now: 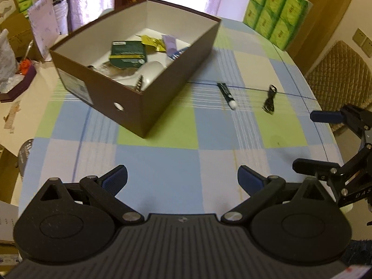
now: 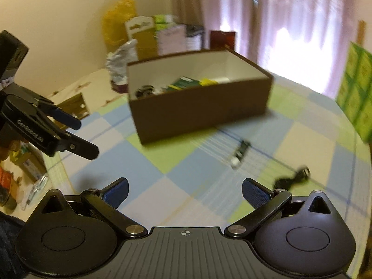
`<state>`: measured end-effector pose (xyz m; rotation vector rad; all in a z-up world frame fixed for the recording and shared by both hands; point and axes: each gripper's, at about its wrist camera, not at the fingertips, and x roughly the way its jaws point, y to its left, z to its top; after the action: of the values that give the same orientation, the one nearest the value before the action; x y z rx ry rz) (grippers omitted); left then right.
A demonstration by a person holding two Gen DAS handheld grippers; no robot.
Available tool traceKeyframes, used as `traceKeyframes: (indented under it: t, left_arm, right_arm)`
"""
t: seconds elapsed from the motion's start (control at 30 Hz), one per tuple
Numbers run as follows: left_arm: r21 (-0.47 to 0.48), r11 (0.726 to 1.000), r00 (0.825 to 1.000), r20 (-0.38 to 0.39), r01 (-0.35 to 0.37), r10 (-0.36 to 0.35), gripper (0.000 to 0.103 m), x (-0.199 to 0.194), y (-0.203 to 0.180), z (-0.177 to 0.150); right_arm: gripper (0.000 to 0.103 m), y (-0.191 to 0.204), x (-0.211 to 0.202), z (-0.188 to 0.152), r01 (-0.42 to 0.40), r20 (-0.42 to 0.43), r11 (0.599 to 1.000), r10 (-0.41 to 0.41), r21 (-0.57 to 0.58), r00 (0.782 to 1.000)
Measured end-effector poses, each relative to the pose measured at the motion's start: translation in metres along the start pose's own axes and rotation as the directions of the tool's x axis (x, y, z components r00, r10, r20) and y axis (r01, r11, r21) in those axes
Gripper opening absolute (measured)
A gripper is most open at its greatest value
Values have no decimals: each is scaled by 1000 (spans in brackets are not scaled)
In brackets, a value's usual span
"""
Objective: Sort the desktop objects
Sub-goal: 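Withdraw both open tools from the box back over the table, then grasp the dark green tube with the left tool while the right tool grasps the black cable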
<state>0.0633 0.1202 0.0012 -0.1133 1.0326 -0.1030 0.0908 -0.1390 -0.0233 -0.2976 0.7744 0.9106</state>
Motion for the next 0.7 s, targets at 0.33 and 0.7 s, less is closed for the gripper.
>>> traceKeyframes:
  t: [0.33,0.7]
  left_arm:
    - [80,996,999,-20,47,-46,99,22,-29,9]
    - [151,986,997,-29,70,-66,99,55,-53,28]
  right_arm:
    - [101,-22,-12,-26,82,-51,990,-76,114,996]
    - [101,-51,-5,-41,262,-137,938,-235,227,962]
